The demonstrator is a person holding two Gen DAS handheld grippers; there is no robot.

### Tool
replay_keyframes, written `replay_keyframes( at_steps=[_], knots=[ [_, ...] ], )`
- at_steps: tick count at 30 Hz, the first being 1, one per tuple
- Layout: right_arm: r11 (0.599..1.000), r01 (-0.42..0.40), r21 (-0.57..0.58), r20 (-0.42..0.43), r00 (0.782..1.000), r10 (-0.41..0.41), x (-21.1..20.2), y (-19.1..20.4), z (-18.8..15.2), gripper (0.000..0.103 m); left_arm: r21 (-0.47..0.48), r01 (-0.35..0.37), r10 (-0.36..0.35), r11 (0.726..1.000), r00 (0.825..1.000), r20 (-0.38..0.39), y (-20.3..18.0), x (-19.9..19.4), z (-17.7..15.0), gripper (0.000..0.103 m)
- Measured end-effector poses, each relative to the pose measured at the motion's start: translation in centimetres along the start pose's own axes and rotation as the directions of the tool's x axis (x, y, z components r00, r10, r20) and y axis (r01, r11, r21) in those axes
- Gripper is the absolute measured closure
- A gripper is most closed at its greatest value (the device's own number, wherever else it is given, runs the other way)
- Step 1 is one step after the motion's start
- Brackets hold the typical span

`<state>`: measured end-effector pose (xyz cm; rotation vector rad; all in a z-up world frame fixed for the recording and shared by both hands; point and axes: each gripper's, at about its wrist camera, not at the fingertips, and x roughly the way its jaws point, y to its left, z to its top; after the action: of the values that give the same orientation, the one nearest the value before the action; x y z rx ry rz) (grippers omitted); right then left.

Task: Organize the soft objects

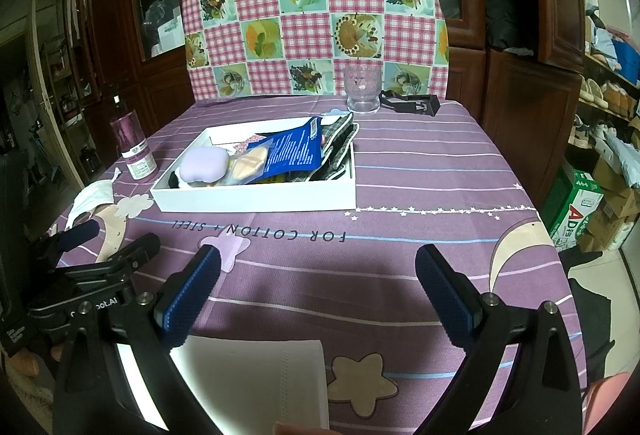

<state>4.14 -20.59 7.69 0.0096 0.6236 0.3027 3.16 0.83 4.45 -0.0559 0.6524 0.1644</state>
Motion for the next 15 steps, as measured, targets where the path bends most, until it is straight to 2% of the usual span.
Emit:
replay_keyframes(
  at_steps=[15],
  knots=[
    [1.000, 0.001, -0.001, 0.000, 1.000, -0.001, -0.07, 0.10, 0.00, 0.005, -0.010, 0.003, -0.003, 1.000, 1.000, -0.008, 0.29, 0.11, 0.04, 0.000]
  ],
)
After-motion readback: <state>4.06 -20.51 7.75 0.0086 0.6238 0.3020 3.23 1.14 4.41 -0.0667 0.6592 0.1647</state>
